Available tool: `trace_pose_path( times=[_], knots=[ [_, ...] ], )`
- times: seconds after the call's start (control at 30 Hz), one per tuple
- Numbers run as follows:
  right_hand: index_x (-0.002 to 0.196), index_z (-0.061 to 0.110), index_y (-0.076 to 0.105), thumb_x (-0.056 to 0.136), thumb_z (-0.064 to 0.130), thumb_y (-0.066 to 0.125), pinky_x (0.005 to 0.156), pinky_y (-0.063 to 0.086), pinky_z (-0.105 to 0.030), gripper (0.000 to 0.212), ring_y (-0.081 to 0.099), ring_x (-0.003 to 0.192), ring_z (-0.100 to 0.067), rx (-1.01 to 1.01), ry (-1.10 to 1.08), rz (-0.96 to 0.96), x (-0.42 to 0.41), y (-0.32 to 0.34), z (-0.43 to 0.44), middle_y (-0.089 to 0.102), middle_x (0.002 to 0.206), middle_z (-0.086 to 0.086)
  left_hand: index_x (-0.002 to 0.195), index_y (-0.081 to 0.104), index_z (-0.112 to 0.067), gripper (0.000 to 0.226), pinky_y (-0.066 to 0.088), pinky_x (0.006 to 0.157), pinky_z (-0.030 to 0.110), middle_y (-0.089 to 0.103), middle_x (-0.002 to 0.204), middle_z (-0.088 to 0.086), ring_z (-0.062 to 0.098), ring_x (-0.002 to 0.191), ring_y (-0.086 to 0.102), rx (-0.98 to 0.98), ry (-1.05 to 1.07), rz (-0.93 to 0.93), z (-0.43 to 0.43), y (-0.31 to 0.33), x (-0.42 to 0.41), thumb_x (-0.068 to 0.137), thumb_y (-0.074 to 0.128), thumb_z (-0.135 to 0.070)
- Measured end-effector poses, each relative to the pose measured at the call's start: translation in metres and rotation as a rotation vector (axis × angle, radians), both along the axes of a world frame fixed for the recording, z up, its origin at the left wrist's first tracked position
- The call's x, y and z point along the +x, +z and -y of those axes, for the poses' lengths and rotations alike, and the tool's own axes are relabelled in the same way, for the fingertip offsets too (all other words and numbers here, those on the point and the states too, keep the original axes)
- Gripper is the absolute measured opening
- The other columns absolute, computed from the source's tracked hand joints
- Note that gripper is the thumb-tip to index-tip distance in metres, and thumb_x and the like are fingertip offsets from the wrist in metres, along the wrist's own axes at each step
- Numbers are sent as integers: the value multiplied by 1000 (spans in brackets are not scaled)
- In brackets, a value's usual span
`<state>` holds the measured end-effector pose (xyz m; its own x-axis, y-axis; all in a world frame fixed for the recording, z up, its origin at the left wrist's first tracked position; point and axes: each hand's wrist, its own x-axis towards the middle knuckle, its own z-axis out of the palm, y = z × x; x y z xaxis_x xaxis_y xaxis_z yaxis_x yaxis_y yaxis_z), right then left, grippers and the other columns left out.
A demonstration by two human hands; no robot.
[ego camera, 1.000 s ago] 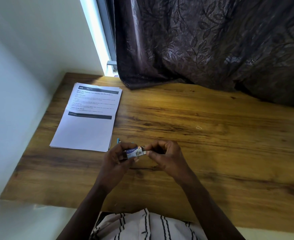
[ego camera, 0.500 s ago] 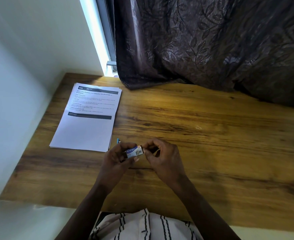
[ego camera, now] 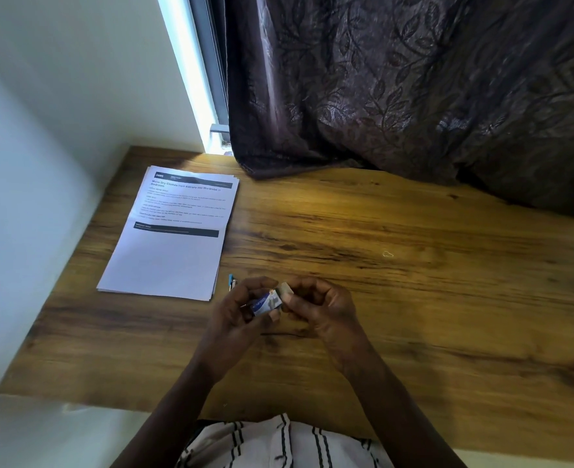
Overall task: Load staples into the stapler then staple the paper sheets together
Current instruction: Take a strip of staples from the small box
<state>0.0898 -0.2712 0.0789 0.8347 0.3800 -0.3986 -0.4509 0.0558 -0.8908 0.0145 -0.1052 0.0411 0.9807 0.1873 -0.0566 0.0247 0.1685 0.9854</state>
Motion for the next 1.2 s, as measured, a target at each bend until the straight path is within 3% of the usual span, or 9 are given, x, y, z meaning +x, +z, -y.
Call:
trace_pose_path(
  times=[0.17, 0.3, 0.4, 0.63, 0.77, 0.97, 1.2],
  knots=[
    [102, 4, 76, 85, -1, 77, 75, 60, -28, 17, 76, 88, -22, -13, -16, 113, -6, -2, -2, 78, 95, -12, 112, 65, -15, 28, 62, 64, 39, 69, 104, 1, 23, 85, 71, 209, 12, 78, 5, 9, 3, 89, 74, -3],
    [100, 11, 78, 93, 1, 70, 78, 62, -29, 15, 76, 89, -24, -55, 4, 147, -6, 2, -3, 79, 95, -9, 110, 60, -8, 25, 59, 58, 40, 67, 96, 3, 21, 74, 68, 279, 22, 86, 4, 7, 4, 91, 74, -2],
    [102, 11, 79, 95, 2, 67, 77, 60, -25, 16, 76, 91, -21, -54, 29, 128, -4, 4, -1, 80, 96, -7, 110, 60, -5, 24, 60, 63, 38, 69, 97, 4, 25, 79, 71, 299, 32, 98, 3, 9, 5, 90, 75, -2],
    [100, 3, 78, 87, 0, 76, 75, 59, -26, 13, 75, 87, -19, -32, 34, 122, -2, 3, 3, 79, 96, -11, 116, 63, -7, 31, 62, 71, 53, 73, 104, 12, 35, 92, 73, 219, 43, 82, 2, 7, 2, 89, 78, -4],
    [97, -1, 77, 85, -5, 76, 72, 58, -23, 13, 73, 83, -17, -23, 34, 92, 0, 1, 2, 78, 96, -13, 120, 65, -9, 36, 63, 73, 49, 76, 105, 13, 32, 92, 75, 216, 66, 32, 3, 8, 0, 86, 79, -7],
    [99, 4, 77, 84, -5, 77, 79, 62, -34, 17, 75, 93, -26, -54, 67, 107, 0, 2, 3, 78, 98, -13, 118, 68, -8, 33, 63, 73, 53, 76, 105, 10, 30, 91, 75, 295, 39, 5, -1, 7, -1, 87, 80, -6],
    [98, 5, 77, 86, 0, 77, 84, 64, -46, 12, 76, 92, -27, -152, 118, 79, 3, 8, 4, 78, 95, -12, 124, 69, -28, 41, 65, 75, 49, 76, 108, -7, 21, 97, 76, 479, -9, -42, -5, 7, -3, 85, 78, -38]
  ],
)
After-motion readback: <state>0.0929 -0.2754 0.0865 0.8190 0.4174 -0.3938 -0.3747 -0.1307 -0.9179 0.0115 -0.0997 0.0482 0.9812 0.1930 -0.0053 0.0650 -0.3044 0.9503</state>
